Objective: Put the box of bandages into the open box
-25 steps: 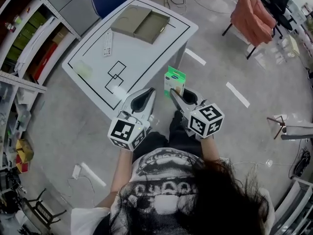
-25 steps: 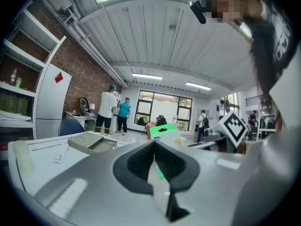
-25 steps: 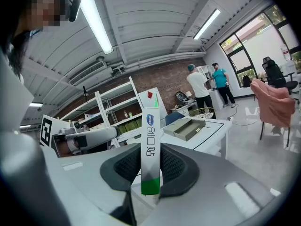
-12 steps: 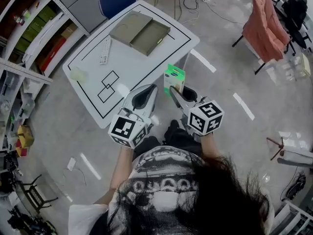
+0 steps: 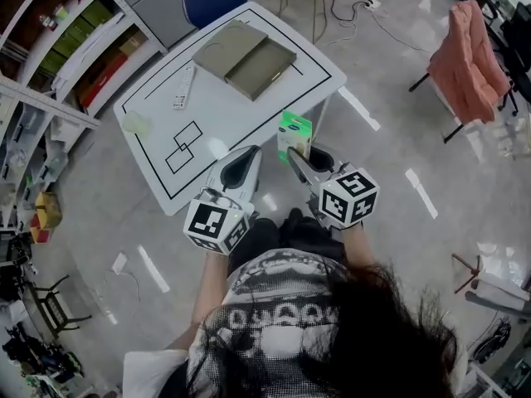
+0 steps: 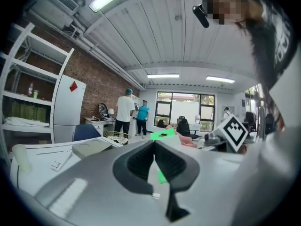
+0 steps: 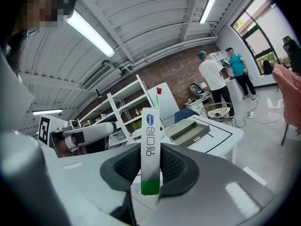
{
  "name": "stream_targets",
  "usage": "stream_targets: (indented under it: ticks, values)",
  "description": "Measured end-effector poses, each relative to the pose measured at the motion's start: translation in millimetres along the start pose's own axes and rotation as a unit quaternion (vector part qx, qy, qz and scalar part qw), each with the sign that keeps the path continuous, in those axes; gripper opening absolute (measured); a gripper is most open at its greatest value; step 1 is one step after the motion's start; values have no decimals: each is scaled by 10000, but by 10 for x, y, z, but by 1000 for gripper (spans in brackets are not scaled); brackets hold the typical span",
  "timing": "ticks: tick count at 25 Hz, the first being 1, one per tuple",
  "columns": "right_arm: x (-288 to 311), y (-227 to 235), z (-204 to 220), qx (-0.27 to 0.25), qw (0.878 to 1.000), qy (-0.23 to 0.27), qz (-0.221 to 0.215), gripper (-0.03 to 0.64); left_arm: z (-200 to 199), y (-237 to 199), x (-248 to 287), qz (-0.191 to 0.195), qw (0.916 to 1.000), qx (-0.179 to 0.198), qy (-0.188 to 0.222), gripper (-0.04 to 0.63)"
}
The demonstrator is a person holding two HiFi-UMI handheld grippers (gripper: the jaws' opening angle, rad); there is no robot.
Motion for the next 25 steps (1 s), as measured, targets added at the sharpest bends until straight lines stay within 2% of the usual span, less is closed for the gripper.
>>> stream_targets:
  ticks: [5,12,18,25]
  values:
    - [112,85,23,90,9996,-169,-204,91,41,-60,98,-185,9997,-53,-124,0]
    - [386,183,92,325,9985,-343,-270,91,138,-268,168,-312,9992,-127,-225,0]
    - [775,381,16,438,9973,-540,-243,91,75,-582,402,-299,9994,-125,-139,0]
    - [1502,598,-147,761,9938,-810,-93,92,-48,-1154,643,-205,9996,-80,-156,0]
Point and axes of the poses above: the fingertips, and each gripper's own axes: x forward along the fingers, y to its right, z out of its underside, the point moved 3 cm from there along -x, backward along the fingers, and after that the axes turned 7 degrees about z, right-handed, at the moved point
